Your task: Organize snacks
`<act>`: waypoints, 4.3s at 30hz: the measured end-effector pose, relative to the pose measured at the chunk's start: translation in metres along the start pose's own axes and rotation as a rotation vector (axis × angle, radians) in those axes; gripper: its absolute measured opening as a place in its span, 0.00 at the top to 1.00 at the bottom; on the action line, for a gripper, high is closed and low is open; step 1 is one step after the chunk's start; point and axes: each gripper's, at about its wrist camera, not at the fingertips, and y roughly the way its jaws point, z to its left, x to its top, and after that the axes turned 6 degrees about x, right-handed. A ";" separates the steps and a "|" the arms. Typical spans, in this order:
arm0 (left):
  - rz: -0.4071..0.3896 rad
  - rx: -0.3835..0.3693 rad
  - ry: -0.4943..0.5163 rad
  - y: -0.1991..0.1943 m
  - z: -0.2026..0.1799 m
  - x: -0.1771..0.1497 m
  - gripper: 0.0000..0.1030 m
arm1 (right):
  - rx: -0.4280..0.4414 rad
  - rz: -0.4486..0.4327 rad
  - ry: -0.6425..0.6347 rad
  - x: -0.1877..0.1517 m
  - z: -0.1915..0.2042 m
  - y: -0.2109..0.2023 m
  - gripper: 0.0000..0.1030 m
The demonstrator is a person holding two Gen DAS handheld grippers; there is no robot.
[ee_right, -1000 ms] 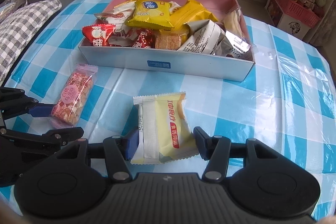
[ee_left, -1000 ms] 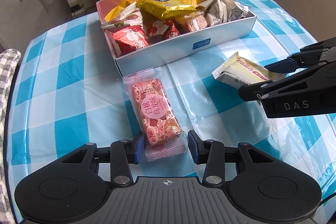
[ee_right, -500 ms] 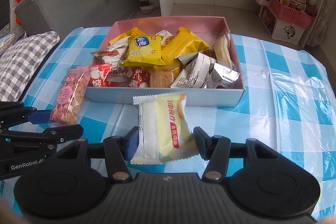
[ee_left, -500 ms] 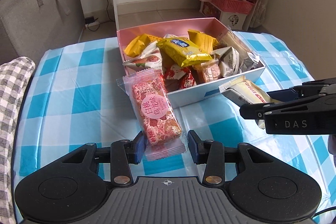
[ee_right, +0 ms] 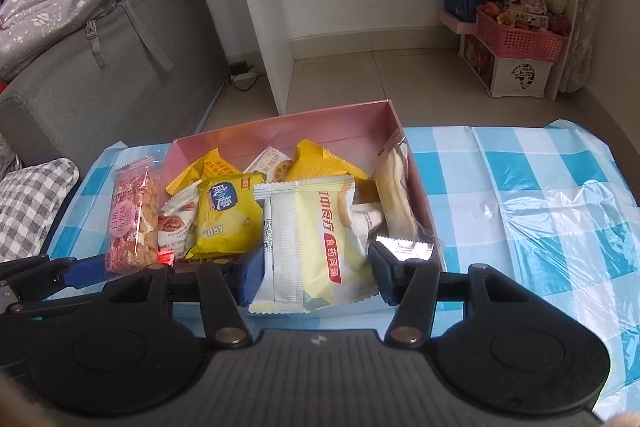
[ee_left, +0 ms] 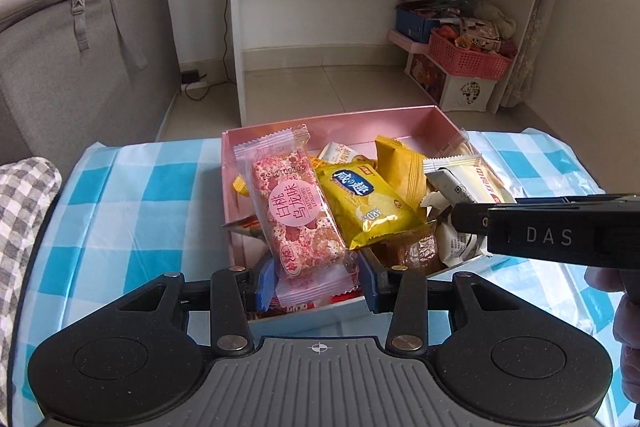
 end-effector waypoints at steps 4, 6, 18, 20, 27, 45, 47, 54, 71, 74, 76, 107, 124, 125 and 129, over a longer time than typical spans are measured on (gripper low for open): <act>-0.021 0.028 0.057 0.013 -0.011 0.002 0.61 | -0.023 -0.041 0.010 0.009 -0.011 0.008 0.50; -0.023 0.037 0.052 0.019 -0.011 0.000 0.61 | -0.023 -0.051 0.025 0.011 -0.015 0.012 0.50; -0.035 0.067 0.083 0.029 -0.020 0.000 0.55 | -0.012 -0.054 -0.004 0.010 -0.008 0.020 0.40; -0.039 0.068 0.101 0.028 -0.023 0.000 0.48 | -0.014 -0.060 -0.010 0.010 -0.006 0.019 0.35; -0.066 0.059 0.124 0.019 -0.029 0.002 0.25 | -0.013 -0.085 -0.009 0.014 -0.005 0.011 0.26; -0.005 0.069 -0.014 -0.037 -0.005 -0.011 0.06 | -0.054 -0.116 0.020 0.004 -0.014 -0.043 0.10; 0.016 0.074 -0.037 -0.049 -0.002 -0.017 0.05 | -0.066 -0.102 0.021 -0.001 -0.014 -0.051 0.10; 0.092 0.114 -0.141 -0.086 0.009 -0.051 0.04 | -0.083 -0.044 0.033 -0.025 -0.013 -0.085 0.08; 0.142 0.174 -0.140 -0.117 0.003 -0.114 0.02 | -0.082 0.040 -0.095 -0.103 0.010 -0.116 0.02; 0.135 0.181 -0.112 -0.114 -0.003 -0.117 0.02 | -0.098 0.011 -0.116 -0.111 0.010 -0.116 0.00; 0.129 0.189 -0.106 -0.111 -0.005 -0.118 0.02 | -0.093 -0.010 -0.125 -0.118 0.008 -0.113 0.00; 0.165 0.183 -0.076 -0.099 -0.012 -0.127 0.02 | -0.144 0.025 -0.131 -0.120 0.008 -0.091 0.01; 0.170 0.181 -0.074 -0.099 -0.012 -0.129 0.02 | -0.148 0.023 -0.138 -0.120 0.009 -0.090 0.00; 0.170 0.182 -0.074 -0.099 -0.012 -0.129 0.02 | -0.148 0.023 -0.138 -0.120 0.009 -0.090 0.00; 0.169 0.189 -0.071 -0.099 -0.014 -0.131 0.02 | -0.148 0.022 -0.136 -0.120 0.008 -0.090 0.00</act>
